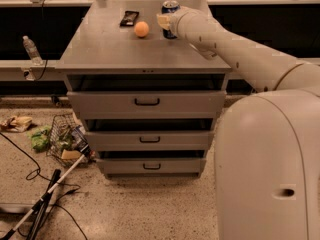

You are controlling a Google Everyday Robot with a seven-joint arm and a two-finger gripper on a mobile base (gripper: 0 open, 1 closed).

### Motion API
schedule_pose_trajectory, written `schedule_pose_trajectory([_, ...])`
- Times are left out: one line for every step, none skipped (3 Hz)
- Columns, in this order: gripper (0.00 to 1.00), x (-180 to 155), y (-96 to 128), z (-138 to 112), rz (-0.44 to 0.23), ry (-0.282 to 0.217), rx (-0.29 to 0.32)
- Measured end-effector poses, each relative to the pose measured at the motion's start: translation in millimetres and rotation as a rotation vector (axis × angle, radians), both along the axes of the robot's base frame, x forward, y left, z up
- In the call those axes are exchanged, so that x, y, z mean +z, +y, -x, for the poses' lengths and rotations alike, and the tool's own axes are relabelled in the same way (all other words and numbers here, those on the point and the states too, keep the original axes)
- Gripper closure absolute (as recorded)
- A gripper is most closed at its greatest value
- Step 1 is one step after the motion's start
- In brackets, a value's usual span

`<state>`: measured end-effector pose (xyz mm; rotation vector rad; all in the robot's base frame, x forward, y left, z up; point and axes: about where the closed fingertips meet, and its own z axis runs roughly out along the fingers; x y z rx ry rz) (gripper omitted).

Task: Move pepsi can near white bowl

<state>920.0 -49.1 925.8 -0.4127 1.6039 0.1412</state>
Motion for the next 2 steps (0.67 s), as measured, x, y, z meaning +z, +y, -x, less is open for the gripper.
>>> schedule_pose_trajectory([0.01, -0.9, 4.0, -2.2, -0.009, -0.002, -0.001])
schedule_pose_trajectory([0.00, 2.9, 2.7, 3.8, -0.039, -0.007, 0.001])
